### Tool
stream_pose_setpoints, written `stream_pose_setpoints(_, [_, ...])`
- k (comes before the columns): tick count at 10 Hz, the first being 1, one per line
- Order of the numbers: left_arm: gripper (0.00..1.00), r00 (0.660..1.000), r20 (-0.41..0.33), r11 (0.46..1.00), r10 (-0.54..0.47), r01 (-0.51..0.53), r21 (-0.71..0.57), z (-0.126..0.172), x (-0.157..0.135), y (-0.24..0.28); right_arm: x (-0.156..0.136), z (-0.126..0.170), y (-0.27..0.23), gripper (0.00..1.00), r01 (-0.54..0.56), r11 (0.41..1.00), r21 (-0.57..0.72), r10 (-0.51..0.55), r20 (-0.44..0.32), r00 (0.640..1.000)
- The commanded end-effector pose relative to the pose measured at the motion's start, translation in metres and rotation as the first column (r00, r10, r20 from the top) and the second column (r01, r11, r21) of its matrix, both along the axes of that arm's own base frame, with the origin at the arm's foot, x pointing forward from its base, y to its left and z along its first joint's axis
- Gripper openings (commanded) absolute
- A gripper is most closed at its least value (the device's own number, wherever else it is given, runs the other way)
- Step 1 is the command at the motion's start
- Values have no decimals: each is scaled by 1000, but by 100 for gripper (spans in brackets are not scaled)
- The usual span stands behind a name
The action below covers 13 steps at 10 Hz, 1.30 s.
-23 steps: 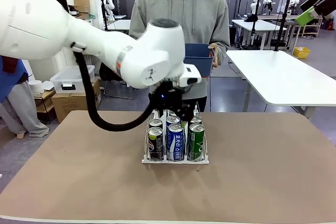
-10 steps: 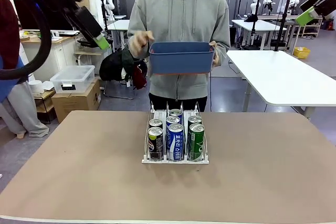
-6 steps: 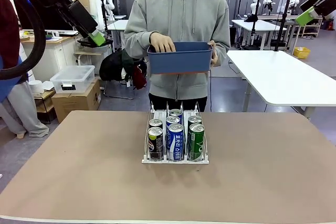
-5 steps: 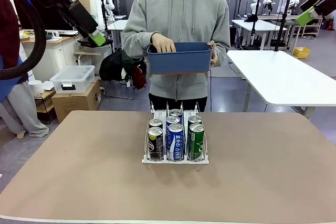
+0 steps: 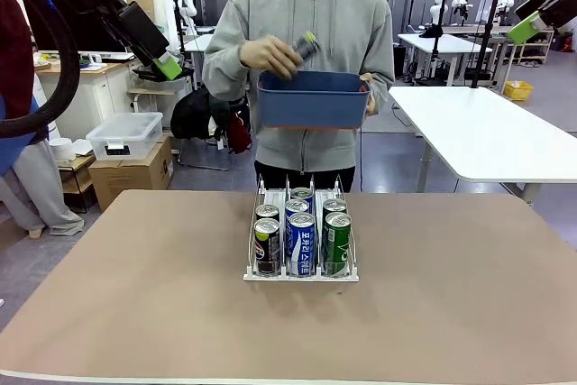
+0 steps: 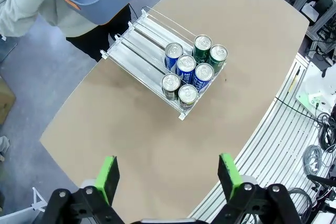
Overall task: Fill the beverage cans into the dispenser.
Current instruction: Pick up the Pepsi coke handed by the human.
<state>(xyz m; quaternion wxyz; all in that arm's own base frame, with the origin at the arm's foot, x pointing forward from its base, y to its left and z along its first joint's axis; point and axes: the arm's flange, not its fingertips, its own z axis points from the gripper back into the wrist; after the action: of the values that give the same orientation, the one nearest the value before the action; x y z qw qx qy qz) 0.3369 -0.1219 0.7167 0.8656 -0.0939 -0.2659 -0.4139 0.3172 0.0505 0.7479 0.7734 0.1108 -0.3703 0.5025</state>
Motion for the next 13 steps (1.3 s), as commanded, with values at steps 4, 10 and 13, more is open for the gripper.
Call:
stream_pose_setpoints(4, [100, 1000, 1, 1000, -1, 1, 1, 1, 3, 1, 1, -1, 0, 100, -5, 1000, -3, 6, 1, 1000])
stream_pose_setpoints(10, [100, 1000, 1, 1000, -1, 1, 1, 1, 3, 1, 1, -1, 0, 100, -5, 1000, -3, 6, 1, 1000])
stream_pose_setpoints(13, [100, 1000, 1, 1000, -1, 1, 1, 1, 3, 1, 1, -1, 0, 100, -5, 1000, -3, 6, 1, 1000])
